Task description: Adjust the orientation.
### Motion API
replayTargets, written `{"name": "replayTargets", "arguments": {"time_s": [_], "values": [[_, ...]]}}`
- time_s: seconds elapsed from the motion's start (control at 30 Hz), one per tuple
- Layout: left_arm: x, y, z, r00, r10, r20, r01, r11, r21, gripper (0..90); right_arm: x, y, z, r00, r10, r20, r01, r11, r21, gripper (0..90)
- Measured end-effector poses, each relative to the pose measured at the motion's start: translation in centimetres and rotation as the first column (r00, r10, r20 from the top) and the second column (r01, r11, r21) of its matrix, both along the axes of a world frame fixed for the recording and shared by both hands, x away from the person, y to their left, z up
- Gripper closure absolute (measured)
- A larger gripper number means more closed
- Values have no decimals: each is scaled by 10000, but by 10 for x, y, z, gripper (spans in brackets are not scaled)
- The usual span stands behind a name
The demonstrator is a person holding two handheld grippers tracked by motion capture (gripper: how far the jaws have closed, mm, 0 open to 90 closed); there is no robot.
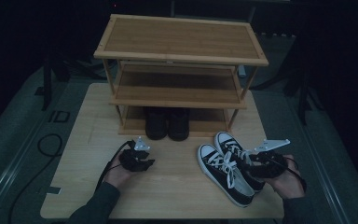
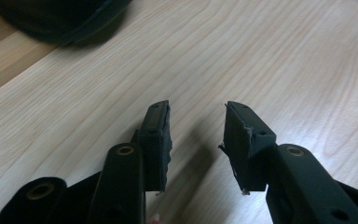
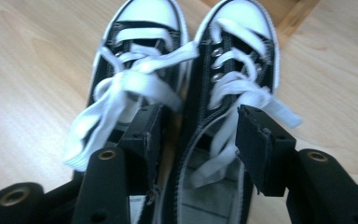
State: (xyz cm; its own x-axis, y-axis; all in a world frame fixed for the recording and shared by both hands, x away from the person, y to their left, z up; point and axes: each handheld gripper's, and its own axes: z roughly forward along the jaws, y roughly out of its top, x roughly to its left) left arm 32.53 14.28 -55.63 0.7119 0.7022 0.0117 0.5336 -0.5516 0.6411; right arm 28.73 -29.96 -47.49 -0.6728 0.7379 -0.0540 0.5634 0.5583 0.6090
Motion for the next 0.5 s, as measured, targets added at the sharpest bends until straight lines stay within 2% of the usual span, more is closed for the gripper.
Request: {"name": "replayTargets", "arguments": {"time_s": [0.2,0.33,0.5], "values": [[2,9,-1,9996,271,-3,-271,9995,-154,607,-5,6,-12,9994,84,-340,-86,9999,-72,408],[3,12,-3,9995,326,-54,-327,9993,-174,605,-4,7,-20,9985,-147,-528,140,9998,-132,383],[3,15,-5,9991,419,-102,-421,9989,-189,603,0,10,-28,9974,-167,-704,137,9990,-432,473]]}}
